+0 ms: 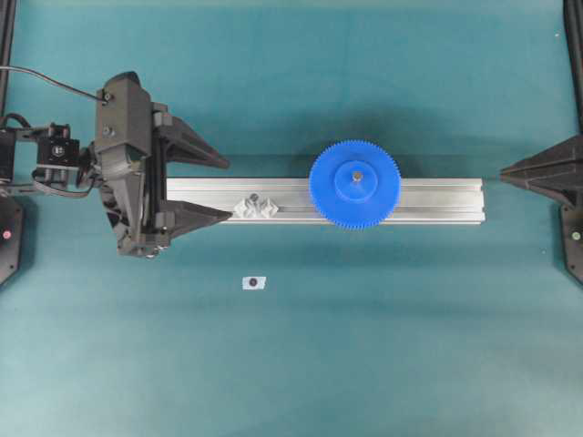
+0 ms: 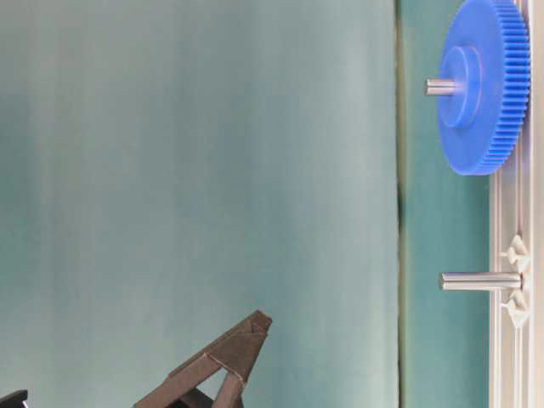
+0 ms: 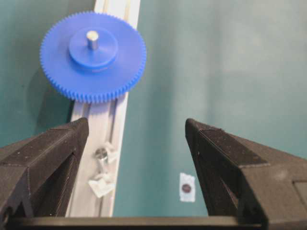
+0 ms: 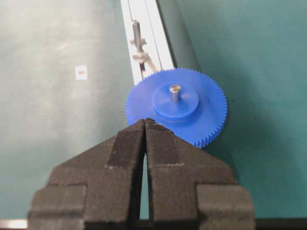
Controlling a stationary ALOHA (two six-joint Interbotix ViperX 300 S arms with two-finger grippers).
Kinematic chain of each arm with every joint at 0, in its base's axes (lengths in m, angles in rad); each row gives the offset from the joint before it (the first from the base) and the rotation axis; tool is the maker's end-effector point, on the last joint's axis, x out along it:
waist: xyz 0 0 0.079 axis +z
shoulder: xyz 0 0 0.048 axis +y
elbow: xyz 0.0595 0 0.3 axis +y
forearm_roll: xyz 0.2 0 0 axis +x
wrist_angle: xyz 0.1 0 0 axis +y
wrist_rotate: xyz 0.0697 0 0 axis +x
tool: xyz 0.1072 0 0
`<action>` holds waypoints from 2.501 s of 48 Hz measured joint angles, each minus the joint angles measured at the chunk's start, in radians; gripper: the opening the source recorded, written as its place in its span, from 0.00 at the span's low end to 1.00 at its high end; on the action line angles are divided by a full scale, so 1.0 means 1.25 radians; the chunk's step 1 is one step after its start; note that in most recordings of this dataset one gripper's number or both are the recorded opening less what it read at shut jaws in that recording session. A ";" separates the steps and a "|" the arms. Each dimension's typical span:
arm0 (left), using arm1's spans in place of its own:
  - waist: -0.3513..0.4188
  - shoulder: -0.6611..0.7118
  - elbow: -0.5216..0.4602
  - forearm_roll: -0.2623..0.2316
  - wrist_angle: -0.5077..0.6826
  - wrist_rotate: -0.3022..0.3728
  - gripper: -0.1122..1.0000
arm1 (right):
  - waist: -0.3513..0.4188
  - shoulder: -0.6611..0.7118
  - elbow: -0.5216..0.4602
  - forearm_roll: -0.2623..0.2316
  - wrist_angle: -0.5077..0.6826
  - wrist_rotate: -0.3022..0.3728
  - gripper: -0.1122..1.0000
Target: Find the location of the shaft and insert the large gear.
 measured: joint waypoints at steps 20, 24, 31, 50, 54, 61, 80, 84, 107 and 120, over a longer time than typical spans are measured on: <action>0.000 0.000 -0.002 0.000 0.075 0.001 0.84 | 0.000 0.000 0.000 0.000 0.000 0.000 0.14; 0.000 0.000 -0.004 0.000 0.075 0.001 0.84 | 0.000 0.000 0.000 0.000 0.001 0.000 0.14; -0.001 0.000 -0.004 0.000 0.075 0.001 0.84 | 0.000 0.001 0.000 0.000 0.000 0.000 0.14; 0.000 0.000 -0.004 0.000 0.075 0.001 0.84 | 0.000 0.000 0.000 0.000 0.000 0.000 0.14; 0.000 0.000 -0.004 0.000 0.075 0.001 0.84 | 0.001 0.000 0.000 0.000 0.001 0.000 0.14; 0.000 0.000 -0.002 0.000 0.075 0.001 0.84 | 0.000 0.000 0.000 0.000 0.000 0.000 0.14; 0.000 0.000 -0.004 0.000 0.075 0.000 0.84 | 0.000 -0.007 0.000 0.000 0.000 0.000 0.14; 0.000 0.000 -0.004 0.000 0.074 0.000 0.84 | 0.000 -0.007 0.000 0.000 0.000 0.000 0.14; -0.001 0.000 -0.002 0.000 0.023 0.001 0.84 | 0.000 -0.007 0.000 0.000 0.000 0.000 0.14; 0.000 0.000 -0.002 0.000 0.023 0.001 0.84 | 0.000 -0.007 0.000 0.000 0.000 0.000 0.14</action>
